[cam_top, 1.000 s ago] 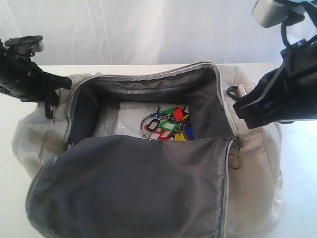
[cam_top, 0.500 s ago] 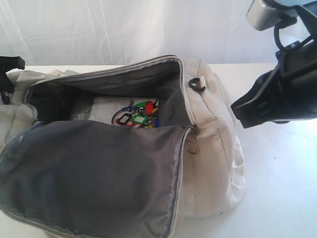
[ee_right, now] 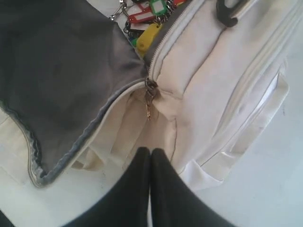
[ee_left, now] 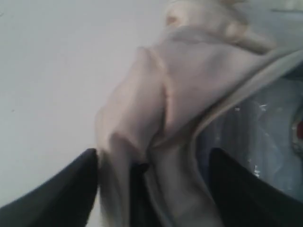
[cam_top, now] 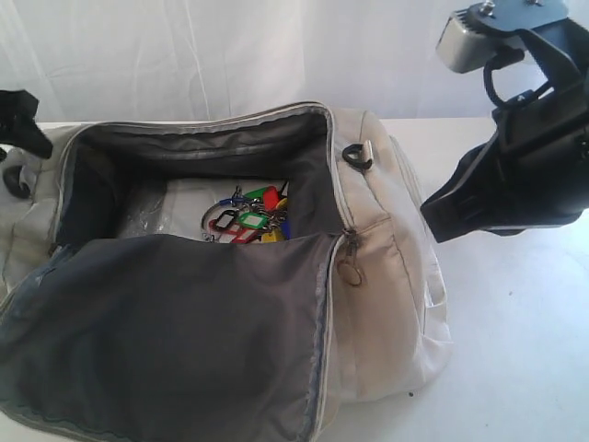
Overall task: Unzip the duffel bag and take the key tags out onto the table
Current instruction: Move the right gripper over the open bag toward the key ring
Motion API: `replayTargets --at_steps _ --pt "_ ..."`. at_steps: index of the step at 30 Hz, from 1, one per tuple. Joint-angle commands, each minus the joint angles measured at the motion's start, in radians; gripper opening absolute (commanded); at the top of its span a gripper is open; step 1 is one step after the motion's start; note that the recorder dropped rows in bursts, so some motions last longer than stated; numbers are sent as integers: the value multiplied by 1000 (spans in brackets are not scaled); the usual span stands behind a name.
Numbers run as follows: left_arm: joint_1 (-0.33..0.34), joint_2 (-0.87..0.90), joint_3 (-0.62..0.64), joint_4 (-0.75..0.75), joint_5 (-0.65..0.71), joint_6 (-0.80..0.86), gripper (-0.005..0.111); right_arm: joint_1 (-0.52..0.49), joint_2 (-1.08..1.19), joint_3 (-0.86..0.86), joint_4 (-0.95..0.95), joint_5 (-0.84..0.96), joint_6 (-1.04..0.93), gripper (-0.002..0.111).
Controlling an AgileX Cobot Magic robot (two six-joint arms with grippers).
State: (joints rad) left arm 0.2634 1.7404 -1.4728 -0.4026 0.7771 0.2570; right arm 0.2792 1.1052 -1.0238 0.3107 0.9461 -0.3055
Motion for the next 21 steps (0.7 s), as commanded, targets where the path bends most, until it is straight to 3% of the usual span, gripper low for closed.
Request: replayTargets --at_steps 1,3,8,13,16,21 --pt "3 -75 -79 -110 70 65 80 -1 14 2 -1 -6 -7 0" --pt "3 -127 -96 -107 75 65 72 -1 15 2 -3 -8 -7 0" --pt "3 -290 -65 -130 200 105 36 -1 15 2 -3 -32 -7 0" --pt "3 -498 134 -360 236 318 0 -1 15 2 92 -95 -56 0" --pt "3 -656 322 -460 194 419 0 1 15 -13 169 -106 -117 0" --pt "3 -948 594 -456 129 436 0 64 77 -95 169 -117 -117 0"
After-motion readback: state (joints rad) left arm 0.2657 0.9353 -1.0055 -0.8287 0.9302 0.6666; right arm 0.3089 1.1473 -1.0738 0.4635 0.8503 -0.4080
